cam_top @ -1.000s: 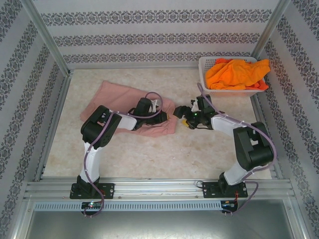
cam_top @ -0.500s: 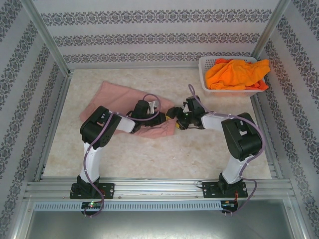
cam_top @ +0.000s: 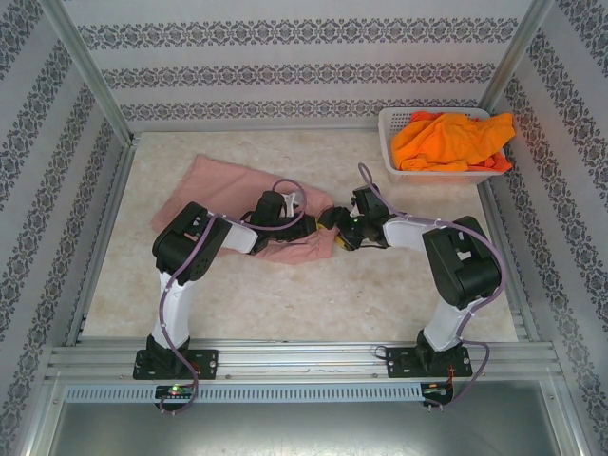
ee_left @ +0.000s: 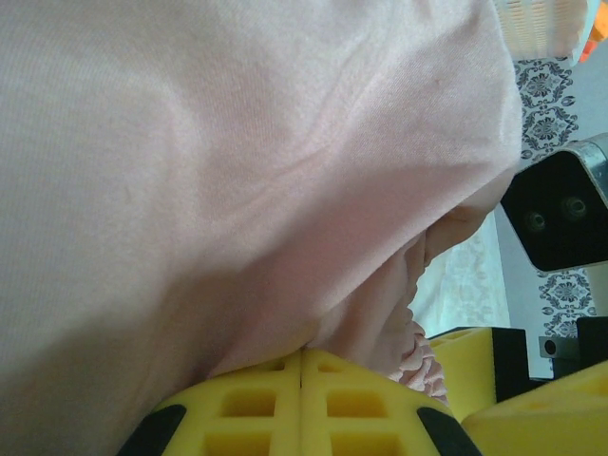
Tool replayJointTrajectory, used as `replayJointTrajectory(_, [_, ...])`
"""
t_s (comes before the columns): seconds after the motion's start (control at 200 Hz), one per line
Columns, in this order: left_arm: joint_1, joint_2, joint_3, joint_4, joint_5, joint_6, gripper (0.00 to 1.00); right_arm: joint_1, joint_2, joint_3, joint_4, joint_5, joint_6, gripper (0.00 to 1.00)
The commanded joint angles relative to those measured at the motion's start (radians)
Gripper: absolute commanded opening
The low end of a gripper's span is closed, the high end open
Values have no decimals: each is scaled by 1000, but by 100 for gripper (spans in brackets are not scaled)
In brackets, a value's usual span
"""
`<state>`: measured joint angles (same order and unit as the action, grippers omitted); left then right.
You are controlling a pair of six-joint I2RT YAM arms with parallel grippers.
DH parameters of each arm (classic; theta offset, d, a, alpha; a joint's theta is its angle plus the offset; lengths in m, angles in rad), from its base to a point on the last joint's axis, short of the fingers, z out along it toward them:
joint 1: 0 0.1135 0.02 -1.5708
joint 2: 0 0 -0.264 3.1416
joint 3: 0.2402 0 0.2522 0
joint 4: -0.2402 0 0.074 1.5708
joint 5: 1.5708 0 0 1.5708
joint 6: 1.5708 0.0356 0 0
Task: Fold and stack the shorts
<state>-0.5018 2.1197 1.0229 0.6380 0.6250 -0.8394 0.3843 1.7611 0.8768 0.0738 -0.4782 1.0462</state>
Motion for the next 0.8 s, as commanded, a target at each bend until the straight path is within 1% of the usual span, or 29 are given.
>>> replayJointTrajectory(0.0, [14,31,-43,-100,-14,1,2,18,-13,3,-4,5,14,72])
replayJointTrajectory(0.44, [14,40,-64,-79,-19,-7,2,48,20,22,-2,16,28,72])
replayJointTrajectory(0.485, [14,40,-65,-77,-19,-7,2,48,19,21,-5,24,25,73])
replayJointTrajectory(0.565, [13,42,-63,-76,-19,-7,2,48,16,24,-27,44,10,79])
replayJointTrajectory(0.619, [13,42,-64,-76,-18,-7,2,48,8,24,-43,65,-1,79])
replayJointTrajectory(0.684, [13,42,-64,-77,-18,-7,2,47,4,25,-54,81,-12,79])
replayJointTrajectory(0.799, [13,46,-61,-75,-21,-9,2,53,31,32,-28,53,8,76])
